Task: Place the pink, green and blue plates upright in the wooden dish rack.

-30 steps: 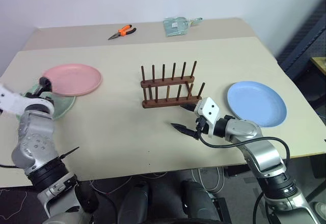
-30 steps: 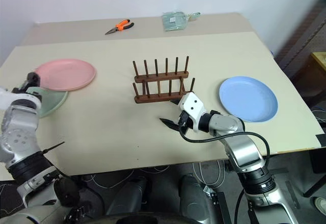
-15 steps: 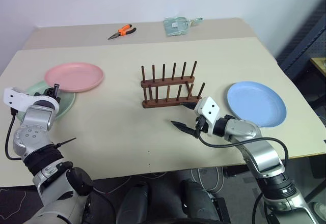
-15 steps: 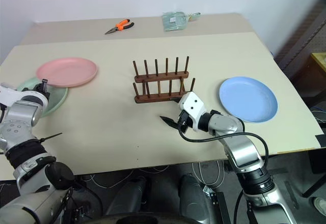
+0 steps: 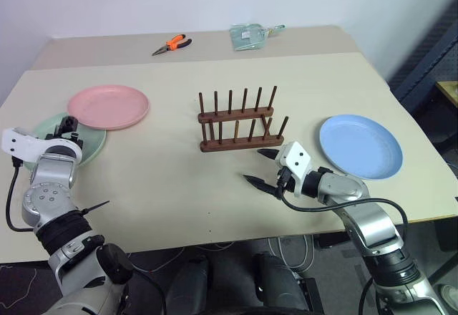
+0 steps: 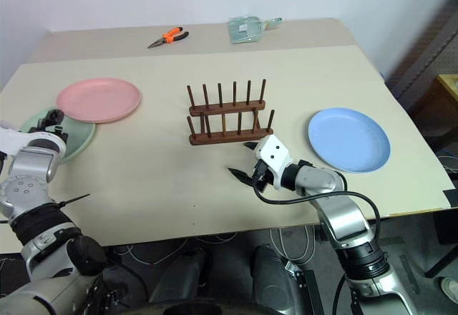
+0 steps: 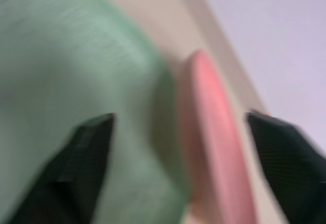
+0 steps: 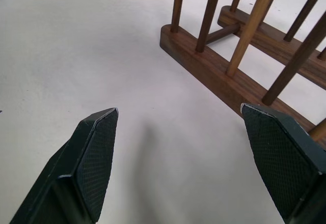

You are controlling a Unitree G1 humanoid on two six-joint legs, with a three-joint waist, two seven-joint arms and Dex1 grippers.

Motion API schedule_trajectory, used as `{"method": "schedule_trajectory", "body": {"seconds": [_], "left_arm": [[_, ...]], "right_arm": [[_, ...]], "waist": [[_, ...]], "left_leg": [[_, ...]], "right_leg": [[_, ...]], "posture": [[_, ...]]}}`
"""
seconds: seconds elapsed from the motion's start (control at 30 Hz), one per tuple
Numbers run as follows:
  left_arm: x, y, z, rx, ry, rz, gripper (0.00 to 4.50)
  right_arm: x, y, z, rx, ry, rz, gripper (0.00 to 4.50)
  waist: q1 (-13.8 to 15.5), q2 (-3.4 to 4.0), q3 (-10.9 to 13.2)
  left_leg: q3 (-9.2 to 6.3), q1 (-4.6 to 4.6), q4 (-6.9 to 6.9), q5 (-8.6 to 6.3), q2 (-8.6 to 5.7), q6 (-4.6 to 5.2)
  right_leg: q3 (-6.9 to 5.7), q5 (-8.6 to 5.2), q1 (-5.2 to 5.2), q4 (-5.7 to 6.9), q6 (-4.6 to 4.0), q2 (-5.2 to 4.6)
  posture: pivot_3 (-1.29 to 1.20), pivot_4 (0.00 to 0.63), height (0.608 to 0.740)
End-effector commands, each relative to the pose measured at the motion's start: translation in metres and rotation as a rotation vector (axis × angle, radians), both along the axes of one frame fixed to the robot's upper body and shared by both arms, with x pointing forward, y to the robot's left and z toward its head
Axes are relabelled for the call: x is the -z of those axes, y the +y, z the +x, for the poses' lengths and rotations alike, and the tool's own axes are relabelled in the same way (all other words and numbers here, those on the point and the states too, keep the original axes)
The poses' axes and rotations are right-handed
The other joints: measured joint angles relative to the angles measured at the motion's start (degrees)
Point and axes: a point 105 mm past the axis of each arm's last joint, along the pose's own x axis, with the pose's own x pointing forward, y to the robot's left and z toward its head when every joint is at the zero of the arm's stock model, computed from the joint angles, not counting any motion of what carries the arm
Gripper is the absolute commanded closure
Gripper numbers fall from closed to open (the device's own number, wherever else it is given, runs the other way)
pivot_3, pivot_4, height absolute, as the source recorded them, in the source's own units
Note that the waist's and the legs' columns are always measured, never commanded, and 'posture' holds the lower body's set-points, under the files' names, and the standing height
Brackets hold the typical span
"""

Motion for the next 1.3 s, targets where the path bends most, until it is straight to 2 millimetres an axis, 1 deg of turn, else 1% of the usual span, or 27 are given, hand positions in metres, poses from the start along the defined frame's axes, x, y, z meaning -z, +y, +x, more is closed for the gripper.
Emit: {"method": "schedule_trajectory", "body": {"seconds": [0.03,0.07,0.2,0.3,0.37,0.43,0.47,0.5,0.57,0.6,0.73,0.8,0.87,0.9,0.97,1.0,1.03,1.13,1.17,1.2,1.27,1.3], "left_arm": [[-0.022,-0.012,0.01,0.056,-0.058,0.065,0.05],[-0.021,-0.014,0.014,0.064,-0.044,0.063,0.05],[0.001,-0.01,0.028,0.031,0.103,0.028,0.05],[0.005,-0.01,0.036,0.02,0.119,0.018,0.05],[0.004,-0.011,0.042,0.016,0.099,-0.003,0.55],[0.004,-0.012,0.045,0.018,0.098,-0.013,1.31],[0.004,-0.013,0.046,0.019,0.095,-0.017,1.86],[0.003,-0.014,0.047,0.023,0.085,-0.019,2.28],[-0.005,-0.017,0.049,0.038,0.037,-0.015,3.48],[-0.009,-0.019,0.049,0.044,0.015,-0.01,3.79],[-0.02,-0.024,0.046,0.062,-0.064,0.016,3.79],[-0.032,-0.028,0.042,0.071,-0.125,0.05,3.79],[-0.05,-0.036,0.038,0.096,-0.202,0.093,3.79],[-0.064,-0.047,0.036,0.135,-0.244,0.153,3.79],[-0.093,-0.087,0.032,0.258,-0.333,0.262,3.84],[-0.101,-0.101,0.03,0.301,-0.359,0.296,3.84],[-0.11,-0.122,0.029,0.355,-0.382,0.336,3.84],[-0.123,-0.16,0.025,0.444,-0.421,0.378,3.84],[-0.128,-0.182,0.025,0.49,-0.437,0.372,3.84],[-0.131,-0.205,0.024,0.538,-0.445,0.371,3.84],[-0.134,-0.229,0.021,0.586,-0.45,0.374,3.84],[-0.135,-0.24,0.02,0.61,-0.454,0.359,3.84]], "right_arm": [[-0.018,0.002,0.001,-0.022,-0.07,0.015,0.56],[-0.018,0.002,0.001,-0.023,-0.071,0.015,0.56],[-0.019,0.003,0.003,-0.026,-0.08,0.011,0.56],[-0.02,0.001,0.004,-0.017,-0.088,0.008,0.56],[-0.02,-0.001,0.004,-0.008,-0.093,0.006,0.56],[-0.021,-0.002,0.003,-0.002,-0.096,0.005,0.56],[-0.021,-0.002,0.003,0.001,-0.098,0.005,0.56],[-0.022,-0.004,0.002,0.006,-0.102,0.004,0.56],[-0.026,-0.007,0.003,0.027,-0.115,0.008,0.56],[-0.028,-0.009,0.003,0.037,-0.122,0.011,0.56],[-0.033,-0.014,0.003,0.055,-0.149,-0.005,0.56],[-0.04,-0.019,0.004,0.06,-0.194,-0.043,0.56],[-0.051,-0.023,0.005,0.058,-0.236,-0.07,0.56],[-0.063,-0.024,0.005,0.042,-0.25,-0.066,0.56],[-0.089,-0.021,0.006,-0.005,-0.319,-0.082,0.04],[-0.096,-0.018,0.005,-0.024,-0.348,-0.096,0.02],[-0.106,-0.012,0.006,-0.048,-0.407,-0.116,0.02],[-0.126,0.003,0.012,-0.063,-0.532,-0.138,0.02],[-0.134,0.013,0.016,-0.074,-0.605,-0.162,0.02],[-0.138,0.023,0.021,-0.076,-0.696,-0.227,0.02],[-0.139,0.034,0.03,-0.076,-0.826,-0.344,0.02],[-0.137,0.036,0.038,-0.053,-0.88,-0.399,0.02]], "waist": [[0.0,0.0,0.0],[0.0,-0.01,0.0],[0.0,-0.02,0.0],[-0.2,-0.02,0.0],[-0.1,-0.03,0.0],[0.0,-0.03,0.0],[0.0,-0.03,0.0],[0.0,-0.03,0.0],[0.0,-0.03,0.0],[0.0,-0.03,0.0],[0.0,-0.04,0.0],[0.0,-0.04,0.0],[-0.1,-0.05,0.0],[-0.1,-0.06,0.0],[0.0,-0.11,0.2],[0.0,-0.14,0.2],[0.1,-0.15,0.2],[0.2,-0.17,0.2],[0.1,-0.17,0.2],[0.1,-0.17,0.2],[0.0,-0.18,0.2],[0.0,-0.19,0.2]], "left_leg": [[0.01,0.0,0.0,0.0,0.0,0.0],[0.0,0.0,0.01,0.0,-0.01,0.0],[0.0,0.0,0.02,0.0,-0.02,0.01],[0.01,0.0,-0.02,0.0,-0.01,0.01],[0.0,0.0,-0.03,0.0,-0.01,0.0],[0.0,-0.01,-0.02,0.0,-0.01,0.0],[0.0,-0.01,-0.02,0.0,-0.01,0.0],[0.0,-0.01,-0.02,0.0,-0.01,0.0],[0.0,-0.01,-0.02,0.0,-0.01,0.0],[0.0,-0.01,-0.02,0.0,-0.01,0.0],[0.0,-0.03,-0.01,0.0,-0.01,0.0],[0.0,-0.03,-0.03,0.0,-0.01,0.0],[0.01,-0.03,-0.03,0.0,-0.01,0.0],[0.02,-0.04,-0.03,0.0,-0.01,0.0],[0.02,-0.07,0.0,0.0,0.0,0.0],[0.02,-0.08,0.02,0.0,0.0,0.0],[0.02,-0.1,0.06,0.0,0.0,0.0],[0.02,-0.07,0.0,0.0,-0.02,-0.01],[0.02,-0.07,-0.01,-0.01,-0.03,0.0],[0.03,-0.07,-0.02,-0.01,-0.03,0.0],[0.04,-0.08,0.0,0.0,-0.03,0.0],[0.07,-0.1,-0.01,0.01,-0.05,-0.01]], "right_leg": [[0.0,0.0,0.01,0.0,0.0,0.0],[0.0,0.0,0.01,0.0,0.0,0.0],[-0.01,0.0,0.01,0.0,0.01,0.01],[0.0,0.0,-0.01,-0.01,0.02,0.02],[-0.01,0.0,-0.04,-0.01,0.02,0.03],[0.0,0.01,-0.03,-0.01,0.02,0.02],[0.0,0.01,-0.03,-0.01,0.02,0.02],[0.0,0.01,-0.03,-0.01,0.02,0.01],[0.0,0.01,-0.03,-0.01,0.02,0.0],[0.0,0.01,-0.03,-0.01,0.02,0.0],[0.0,0.01,-0.03,-0.02,0.02,0.0],[0.0,0.01,-0.03,-0.02,0.02,0.0],[0.0,0.01,-0.03,-0.04,0.02,-0.02],[0.0,0.01,-0.03,-0.04,0.02,-0.02],[0.0,0.01,-0.04,-0.04,0.02,-0.02],[0.0,0.01,-0.04,-0.04,0.01,-0.02],[0.0,0.01,-0.04,-0.04,0.01,-0.02],[-0.08,0.0,0.07,-0.14,0.02,-0.03],[-0.09,0.0,0.08,-0.16,0.03,-0.03],[-0.08,0.0,0.07,-0.18,0.03,-0.03],[-0.06,0.01,0.03,-0.17,0.03,-0.04],[-0.06,0.01,0.03,-0.17,0.03,-0.04]], "posture": [[0.0,0.15,0.74],[0.0,0.15,0.74],[0.0,0.15,0.74],[0.0,0.15,0.74],[0.0,0.15,0.74],[0.0,0.15,0.74],[0.0,0.15,0.74],[0.0,0.15,0.74],[0.0,0.15,0.74],[0.0,0.15,0.74],[0.0,0.15,0.74],[0.0,0.15,0.74],[0.0,0.15,0.74],[0.0,0.15,0.74],[0.0,0.15,0.74],[0.0,0.15,0.74],[0.0,0.15,0.74],[0.0,0.15,0.74],[0.0,0.15,0.74],[0.0,0.15,0.74],[0.0,0.15,0.74],[0.0,0.15,0.74]]}}
